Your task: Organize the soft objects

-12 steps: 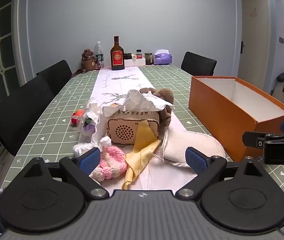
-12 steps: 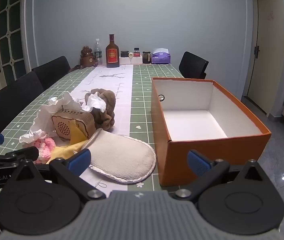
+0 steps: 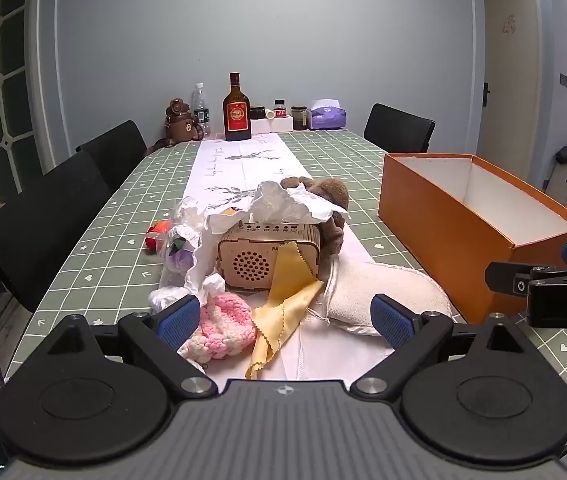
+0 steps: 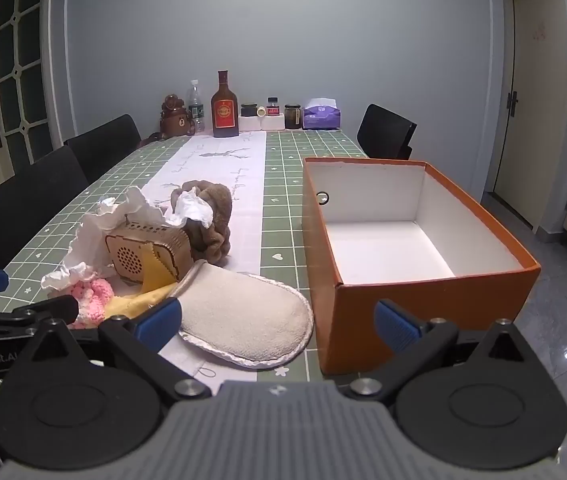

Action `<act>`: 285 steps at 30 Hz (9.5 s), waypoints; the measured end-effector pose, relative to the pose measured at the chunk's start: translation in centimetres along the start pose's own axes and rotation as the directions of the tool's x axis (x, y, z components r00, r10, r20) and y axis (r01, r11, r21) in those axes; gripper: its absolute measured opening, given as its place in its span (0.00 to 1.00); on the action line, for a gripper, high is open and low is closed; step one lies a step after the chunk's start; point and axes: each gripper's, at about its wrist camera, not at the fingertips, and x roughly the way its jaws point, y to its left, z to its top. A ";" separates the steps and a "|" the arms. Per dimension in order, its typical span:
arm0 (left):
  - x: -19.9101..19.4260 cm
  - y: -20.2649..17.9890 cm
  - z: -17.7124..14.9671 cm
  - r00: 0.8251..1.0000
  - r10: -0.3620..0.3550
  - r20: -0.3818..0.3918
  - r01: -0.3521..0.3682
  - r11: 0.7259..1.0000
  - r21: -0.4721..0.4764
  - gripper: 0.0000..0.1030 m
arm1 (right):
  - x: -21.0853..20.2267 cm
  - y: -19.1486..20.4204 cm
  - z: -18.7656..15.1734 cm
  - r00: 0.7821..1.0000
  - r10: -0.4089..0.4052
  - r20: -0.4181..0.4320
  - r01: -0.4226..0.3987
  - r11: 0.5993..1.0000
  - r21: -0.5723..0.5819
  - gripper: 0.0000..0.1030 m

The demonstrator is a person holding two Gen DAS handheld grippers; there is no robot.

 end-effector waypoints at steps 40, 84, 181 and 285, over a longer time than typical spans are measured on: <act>-0.2 0.0 -0.1 1.000 0.020 -0.018 -0.020 1.000 -0.006 1.00 | 1.1 0.6 -0.3 0.999 0.018 -0.043 -0.018 1.000 -0.010 0.98; 1.4 1.0 -0.4 0.999 0.000 -0.052 -0.002 0.999 -0.042 1.00 | 3.0 1.5 -0.4 0.994 0.031 -0.102 -0.034 0.999 -0.028 0.98; 6.5 2.4 -2.8 0.968 -0.108 -0.224 0.107 0.994 -0.019 0.03 | 10.6 7.9 -5.0 0.909 0.289 -0.302 -0.350 0.920 -0.174 0.01; 5.6 0.9 9.1 0.981 -0.192 0.015 0.193 0.977 -0.087 0.30 | 9.2 0.5 8.2 0.942 0.279 -0.185 -0.309 0.937 -0.163 0.62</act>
